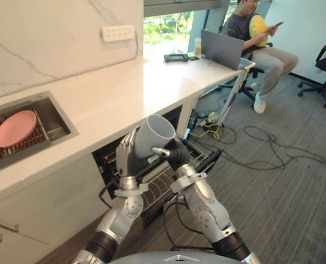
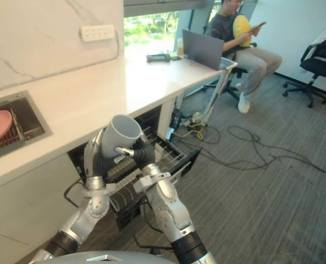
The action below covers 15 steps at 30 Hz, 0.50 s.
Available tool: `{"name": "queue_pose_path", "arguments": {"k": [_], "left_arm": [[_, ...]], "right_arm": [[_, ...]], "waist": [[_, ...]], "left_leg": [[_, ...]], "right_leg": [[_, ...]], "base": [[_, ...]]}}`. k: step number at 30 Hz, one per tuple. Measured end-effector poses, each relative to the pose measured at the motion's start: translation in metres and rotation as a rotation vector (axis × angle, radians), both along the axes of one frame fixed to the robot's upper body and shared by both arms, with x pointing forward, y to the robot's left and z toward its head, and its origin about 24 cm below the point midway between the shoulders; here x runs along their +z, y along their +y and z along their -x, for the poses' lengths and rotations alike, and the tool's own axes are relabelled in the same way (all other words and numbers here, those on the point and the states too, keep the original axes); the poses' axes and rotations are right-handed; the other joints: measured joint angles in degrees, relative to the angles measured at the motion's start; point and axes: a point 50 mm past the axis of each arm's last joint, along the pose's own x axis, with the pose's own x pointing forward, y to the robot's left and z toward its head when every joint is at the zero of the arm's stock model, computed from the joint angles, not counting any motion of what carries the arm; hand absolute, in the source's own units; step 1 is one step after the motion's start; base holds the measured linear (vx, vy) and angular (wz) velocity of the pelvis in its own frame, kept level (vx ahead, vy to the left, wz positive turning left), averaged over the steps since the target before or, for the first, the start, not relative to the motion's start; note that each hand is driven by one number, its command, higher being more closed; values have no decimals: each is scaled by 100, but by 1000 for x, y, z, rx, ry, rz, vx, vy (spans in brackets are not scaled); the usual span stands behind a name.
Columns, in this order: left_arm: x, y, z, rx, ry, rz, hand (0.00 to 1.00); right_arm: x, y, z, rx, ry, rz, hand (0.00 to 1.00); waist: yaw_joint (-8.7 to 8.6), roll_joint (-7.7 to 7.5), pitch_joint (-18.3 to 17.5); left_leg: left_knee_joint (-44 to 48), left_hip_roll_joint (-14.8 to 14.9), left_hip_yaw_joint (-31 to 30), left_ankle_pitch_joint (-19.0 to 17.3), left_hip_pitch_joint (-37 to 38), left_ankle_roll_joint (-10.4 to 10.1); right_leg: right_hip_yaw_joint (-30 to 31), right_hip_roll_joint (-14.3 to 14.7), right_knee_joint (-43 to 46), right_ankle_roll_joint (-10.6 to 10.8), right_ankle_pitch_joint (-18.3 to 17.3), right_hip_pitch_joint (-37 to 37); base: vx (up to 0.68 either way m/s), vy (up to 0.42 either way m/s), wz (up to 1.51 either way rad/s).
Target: Walk over to the sink, pick up the cup, carry it to the dishwasher, place the cup inside the dishwasher, then close the dishwasher door
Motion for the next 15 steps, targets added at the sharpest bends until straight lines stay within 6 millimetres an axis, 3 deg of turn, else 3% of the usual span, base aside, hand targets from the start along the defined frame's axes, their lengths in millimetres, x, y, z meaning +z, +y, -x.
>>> {"name": "queue_pose_path", "arguments": {"k": [6,7,15], "left_arm": [[1,-7,3,-30,-19,-37,100],[1,-7,3,-27,-21,-47,100],[1,-6,1,-3,-35,-75,100]], "right_arm": [[-7,2,0,-4,26,50,0],[-7,3,0,-8,31,51,100],[-8,3,0,-38,50,44,100]], "waist": [[-3,-11,-9],[-8,-11,-9],[-12,-13,-11]], "left_leg": [[0,3,0,7,-6,-11],[0,5,0,7,-6,-12],[0,8,0,7,-30,-12]], "right_leg": [[-12,1,0,-3,-4,-5],[-13,2,0,-6,-4,-6],[-16,4,0,-40,17,-31]], "base": [[0,0,0],[0,0,0],[0,0,0]]}}
